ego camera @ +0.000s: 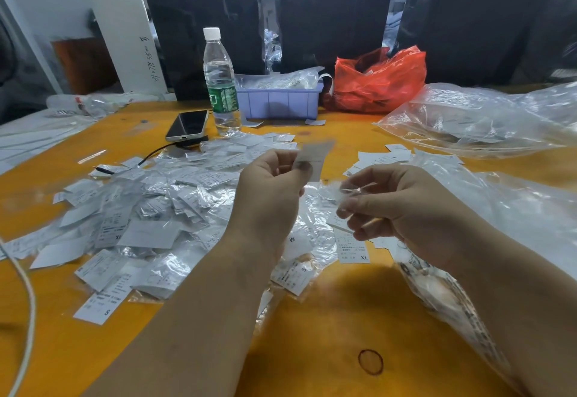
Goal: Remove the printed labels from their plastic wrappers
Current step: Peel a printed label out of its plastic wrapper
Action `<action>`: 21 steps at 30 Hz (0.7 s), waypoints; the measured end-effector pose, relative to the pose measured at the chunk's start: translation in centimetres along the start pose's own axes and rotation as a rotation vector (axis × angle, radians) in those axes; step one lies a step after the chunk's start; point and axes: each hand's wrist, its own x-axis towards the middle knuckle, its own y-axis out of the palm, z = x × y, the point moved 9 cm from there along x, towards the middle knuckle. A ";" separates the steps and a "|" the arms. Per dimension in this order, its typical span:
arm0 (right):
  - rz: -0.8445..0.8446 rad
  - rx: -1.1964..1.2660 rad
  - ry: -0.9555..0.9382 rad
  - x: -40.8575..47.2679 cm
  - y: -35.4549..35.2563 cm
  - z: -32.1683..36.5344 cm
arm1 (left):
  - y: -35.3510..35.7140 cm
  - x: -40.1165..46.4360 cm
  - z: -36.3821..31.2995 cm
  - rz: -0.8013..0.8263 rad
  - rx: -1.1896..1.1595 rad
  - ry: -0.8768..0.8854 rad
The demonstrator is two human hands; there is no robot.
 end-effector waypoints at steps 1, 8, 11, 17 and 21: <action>0.001 -0.007 0.000 0.0 0.0 0.0 | 0.1 0.0 0.0 0.005 -0.002 -0.011; 0.037 -0.043 0.004 0.0 0.8 -0.1 | 0.1 -0.2 -0.3 0.029 -0.031 -0.007; 0.052 -0.073 -0.023 0.0 1.1 0.1 | 0.3 -0.2 -0.7 0.037 0.003 0.053; -0.010 -0.063 -0.081 0.0 0.4 0.7 | 0.5 -0.3 -1.3 0.059 0.046 0.104; -0.044 -0.042 -0.111 -0.1 -0.2 1.2 | 0.7 -0.3 -1.2 0.107 0.060 0.086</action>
